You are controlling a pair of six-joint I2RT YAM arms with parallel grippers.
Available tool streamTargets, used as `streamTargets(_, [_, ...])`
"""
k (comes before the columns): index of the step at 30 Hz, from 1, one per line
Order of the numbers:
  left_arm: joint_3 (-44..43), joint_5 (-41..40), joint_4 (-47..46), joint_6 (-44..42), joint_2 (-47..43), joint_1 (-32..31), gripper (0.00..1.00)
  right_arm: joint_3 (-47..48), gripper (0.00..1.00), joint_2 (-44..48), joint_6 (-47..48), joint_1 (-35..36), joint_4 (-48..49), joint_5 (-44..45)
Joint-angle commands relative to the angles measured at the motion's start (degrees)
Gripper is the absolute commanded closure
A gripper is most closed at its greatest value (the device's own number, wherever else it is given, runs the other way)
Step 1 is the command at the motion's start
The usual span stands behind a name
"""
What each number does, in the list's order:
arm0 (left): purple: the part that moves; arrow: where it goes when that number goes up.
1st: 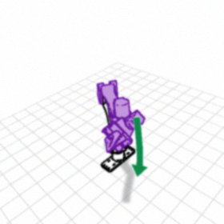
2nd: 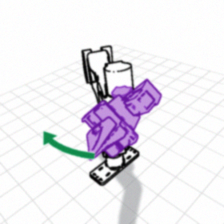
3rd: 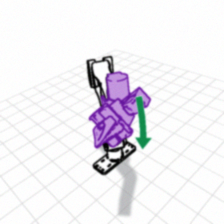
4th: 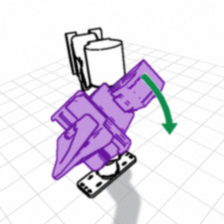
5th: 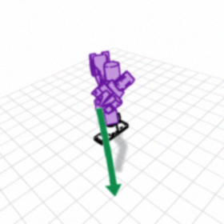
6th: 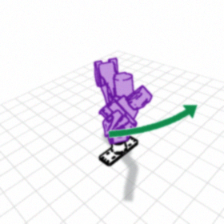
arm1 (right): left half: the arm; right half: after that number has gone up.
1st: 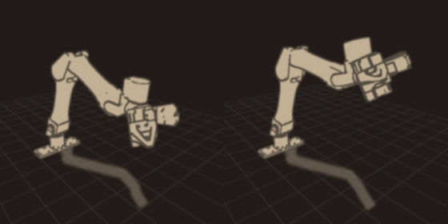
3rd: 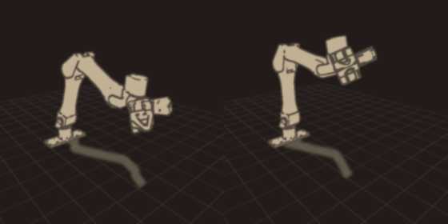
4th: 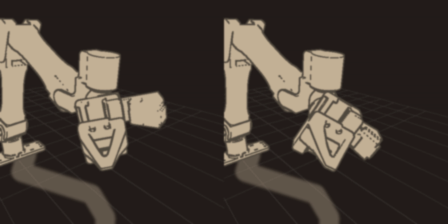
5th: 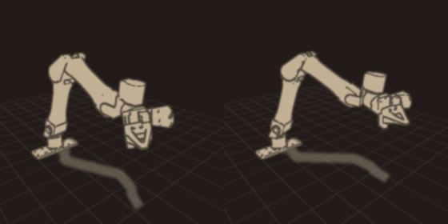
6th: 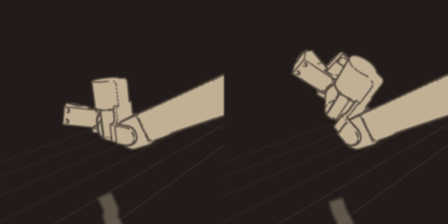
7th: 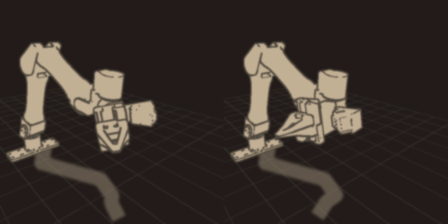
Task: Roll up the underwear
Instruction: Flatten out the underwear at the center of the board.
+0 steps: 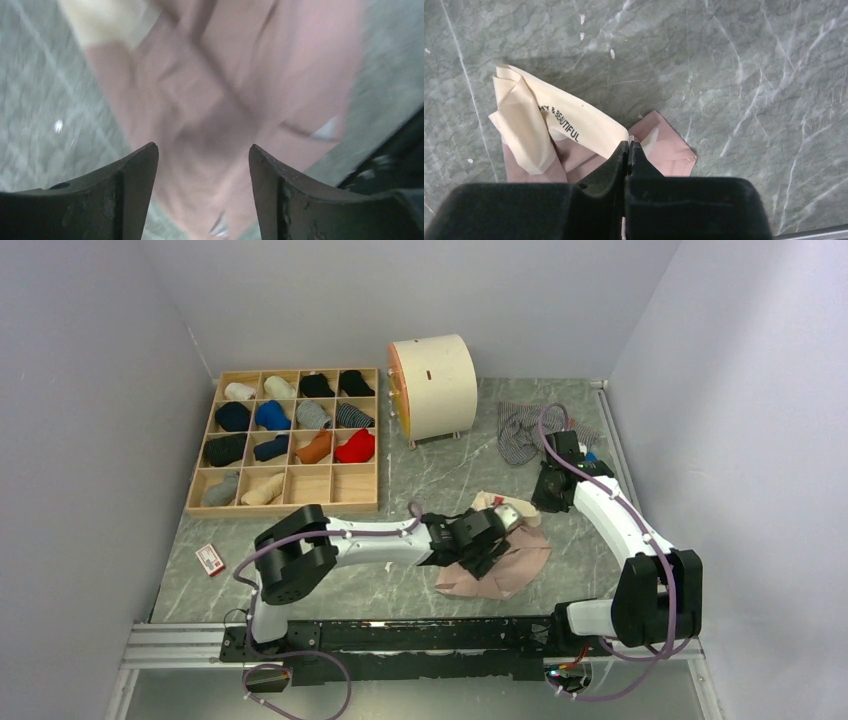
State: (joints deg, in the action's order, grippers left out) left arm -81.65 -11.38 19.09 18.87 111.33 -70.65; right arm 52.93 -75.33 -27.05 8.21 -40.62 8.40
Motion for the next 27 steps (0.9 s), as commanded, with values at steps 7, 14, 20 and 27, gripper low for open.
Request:
streamTargets(7, [17.4,1.4,-10.8,7.0,-17.6,11.4,0.21,-0.7,1.00,1.8,-0.7,-2.1,3.7,-3.3])
streamTargets(14, [9.4,15.4,-13.9,3.5,-9.9,15.8,0.23,-0.5,1.00,1.9,-0.7,-2.2,4.0,-5.0])
streamTargets(20, [-1.4,18.0,-11.7,7.2,2.9,16.3,0.26,-1.4,1.00,2.1,-0.8,-2.6,4.8,-5.7])
streamTargets(27, [-4.2,17.0,-14.5,12.3,8.0,16.7,0.32,-0.6,1.00,2.3,0.0,-3.1,4.5,-6.3])
